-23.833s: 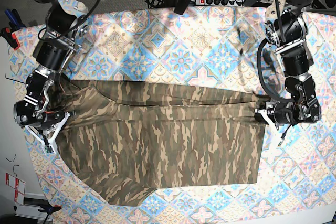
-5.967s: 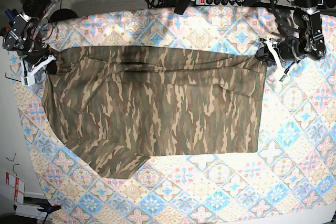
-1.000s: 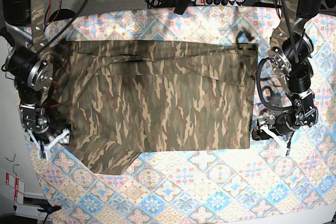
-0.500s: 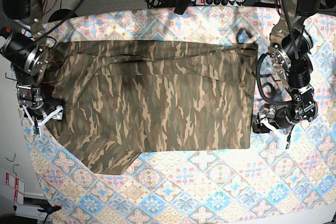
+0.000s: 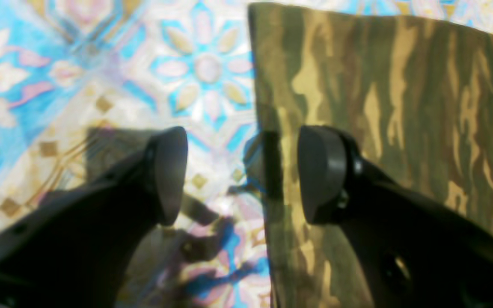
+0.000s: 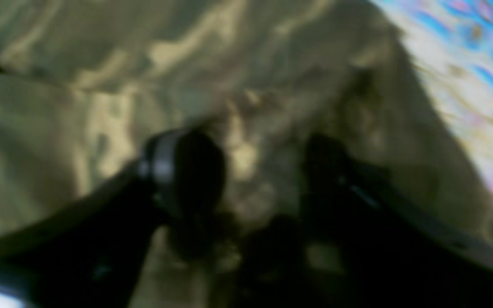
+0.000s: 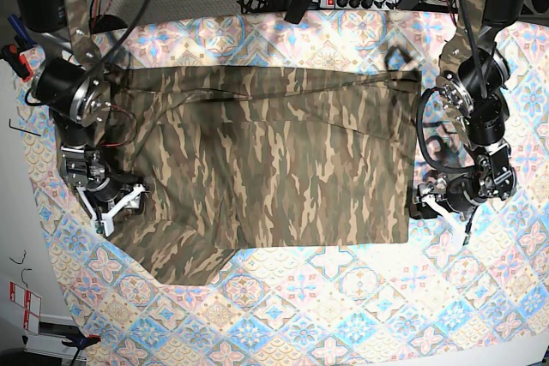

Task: Fold the T-shirt properly
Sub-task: 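Release the corners and move both grippers along the shirt's sides toward the hem, then grasp the shirt's side edges with both grippers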

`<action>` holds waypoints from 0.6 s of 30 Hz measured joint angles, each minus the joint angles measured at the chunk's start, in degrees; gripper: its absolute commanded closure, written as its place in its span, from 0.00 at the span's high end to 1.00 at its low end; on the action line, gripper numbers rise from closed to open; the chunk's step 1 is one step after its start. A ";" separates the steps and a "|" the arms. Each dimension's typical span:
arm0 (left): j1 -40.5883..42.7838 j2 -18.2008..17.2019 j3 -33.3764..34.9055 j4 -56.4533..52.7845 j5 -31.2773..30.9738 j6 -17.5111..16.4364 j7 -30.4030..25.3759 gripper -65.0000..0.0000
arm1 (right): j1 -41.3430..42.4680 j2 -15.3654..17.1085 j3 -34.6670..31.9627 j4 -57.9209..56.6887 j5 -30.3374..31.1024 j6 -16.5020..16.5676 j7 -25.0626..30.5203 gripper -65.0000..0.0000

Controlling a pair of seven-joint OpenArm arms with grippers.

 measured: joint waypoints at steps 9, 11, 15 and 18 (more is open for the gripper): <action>0.04 0.17 0.02 0.00 0.04 0.09 0.00 0.60 | -0.17 0.94 0.44 -0.13 1.03 2.93 -0.33 0.25; -0.11 0.94 0.37 0.02 0.04 0.35 -0.33 0.60 | -0.33 1.38 0.31 -0.17 1.05 2.91 -0.24 0.22; -1.68 3.10 2.97 -0.22 0.20 0.31 0.11 0.55 | -0.33 1.95 0.20 -0.26 1.03 2.97 -0.39 0.10; -3.96 4.28 3.93 -0.20 -0.52 -0.17 -0.46 0.37 | -0.48 2.03 0.20 -0.26 1.05 2.97 -0.31 0.07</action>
